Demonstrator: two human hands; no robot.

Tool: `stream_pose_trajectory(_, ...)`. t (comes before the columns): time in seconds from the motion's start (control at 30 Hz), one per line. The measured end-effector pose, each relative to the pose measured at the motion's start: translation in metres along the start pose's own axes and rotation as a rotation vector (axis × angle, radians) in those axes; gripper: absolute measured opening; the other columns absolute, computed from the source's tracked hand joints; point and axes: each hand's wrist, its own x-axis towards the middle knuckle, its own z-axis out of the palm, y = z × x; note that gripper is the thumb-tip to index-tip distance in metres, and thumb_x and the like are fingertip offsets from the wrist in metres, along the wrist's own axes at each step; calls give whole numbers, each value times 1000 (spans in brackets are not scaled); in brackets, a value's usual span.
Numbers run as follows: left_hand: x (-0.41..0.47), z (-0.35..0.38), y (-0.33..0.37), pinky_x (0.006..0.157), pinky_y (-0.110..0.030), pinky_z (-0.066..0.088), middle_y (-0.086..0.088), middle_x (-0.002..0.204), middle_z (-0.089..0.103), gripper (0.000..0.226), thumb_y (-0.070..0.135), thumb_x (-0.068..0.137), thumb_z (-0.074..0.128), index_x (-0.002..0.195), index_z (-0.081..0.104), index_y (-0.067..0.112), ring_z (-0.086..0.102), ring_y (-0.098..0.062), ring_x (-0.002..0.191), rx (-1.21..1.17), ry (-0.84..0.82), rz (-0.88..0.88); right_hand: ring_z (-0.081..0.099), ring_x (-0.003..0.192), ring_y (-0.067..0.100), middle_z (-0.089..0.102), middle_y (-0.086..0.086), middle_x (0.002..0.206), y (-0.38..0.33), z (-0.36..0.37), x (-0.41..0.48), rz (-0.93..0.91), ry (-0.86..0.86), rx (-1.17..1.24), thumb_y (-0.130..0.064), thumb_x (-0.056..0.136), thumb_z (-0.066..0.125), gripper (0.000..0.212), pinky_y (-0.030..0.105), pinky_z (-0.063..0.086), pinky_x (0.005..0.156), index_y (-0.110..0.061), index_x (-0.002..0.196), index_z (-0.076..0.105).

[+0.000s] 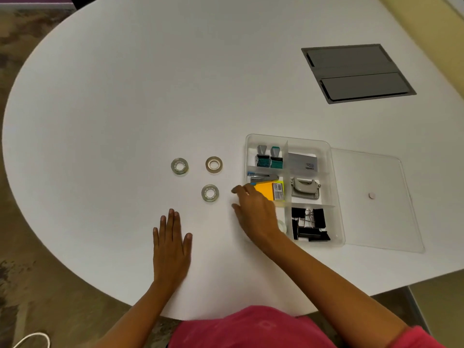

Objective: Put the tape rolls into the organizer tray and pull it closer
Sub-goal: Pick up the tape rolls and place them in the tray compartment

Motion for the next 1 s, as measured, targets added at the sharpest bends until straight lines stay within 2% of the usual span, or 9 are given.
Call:
stream_pose_trajectory(0.13, 25, -2, -6, 122, -44, 1, 2, 160, -3, 70, 53, 93, 4, 152, 2, 15, -4, -21, 150, 73, 1, 16, 56, 108, 28, 54, 12, 129, -17, 24, 30, -129, -68, 20, -14, 89, 63, 46, 34, 53, 75, -11, 132, 47)
stream_pose_trajectory(0.2, 34, -2, -9, 122, -46, 5, 1, 161, 0, 66, 46, 94, 14, 152, 4, 16, -2, -21, 150, 116, 1, 12, 49, 118, 28, 47, 14, 139, -23, 35, 44, -178, -125, 20, -10, 86, 66, 56, 35, 51, 84, -11, 137, 42)
stream_pose_trajectory(0.3, 44, -1, -12, 122, -47, 7, -1, 162, 4, 63, 43, 96, 15, 152, 5, 17, -1, -20, 150, 164, 8, 0, 38, 131, 31, 34, 16, 149, -27, 46, 62, -225, -187, -1, -7, 87, 65, 64, 38, 44, 99, -12, 142, 35)
stream_pose_trajectory(0.4, 48, 2, -11, 122, -46, 7, -1, 162, 6, 63, 43, 96, 14, 152, 6, 17, 1, -21, 150, 182, 16, -12, 37, 133, 33, 33, 17, 151, -29, 53, 71, -276, -229, -36, -4, 86, 65, 65, 39, 42, 103, -10, 143, 34)
stream_pose_trajectory(0.6, 48, 6, -11, 123, -45, 5, 0, 162, 5, 63, 43, 96, 16, 152, 6, 17, -1, -20, 150, 195, 26, -21, 49, 116, 28, 48, 16, 134, -30, 63, 73, -298, -220, -68, 0, 85, 64, 56, 34, 47, 92, -5, 136, 40)
stream_pose_trajectory(0.7, 48, 6, -11, 122, -45, 5, 0, 162, 4, 63, 42, 96, 17, 152, 6, 17, -1, -20, 150, 198, 25, -19, 50, 114, 27, 50, 15, 132, -28, 57, 71, -280, -182, 3, 1, 86, 64, 55, 33, 49, 92, -5, 135, 42)
stream_pose_trajectory(0.8, 48, 5, -11, 123, -45, 5, 0, 162, 3, 63, 42, 96, 18, 152, 6, 17, -1, -20, 150, 195, 27, -22, 52, 116, 26, 52, 14, 133, -25, 39, 59, -250, -84, 115, -7, 85, 67, 53, 32, 52, 91, -7, 133, 47)
stream_pose_trajectory(0.9, 47, 5, -10, 123, -45, 5, 0, 162, 4, 63, 41, 96, 20, 152, 6, 17, -1, -20, 150, 188, 32, -16, 56, 111, 26, 56, 15, 127, -16, 14, 43, -175, 32, 207, -14, 78, 76, 54, 33, 59, 81, -8, 126, 54)
stream_pose_trajectory(1.0, 47, 4, -10, 122, -46, 7, 0, 162, 4, 62, 40, 96, 20, 152, 7, 17, 0, -21, 150, 180, 36, -11, 59, 102, 25, 57, 13, 118, 4, -7, 27, -73, 108, 251, -20, 74, 79, 52, 25, 52, 76, -7, 119, 55)
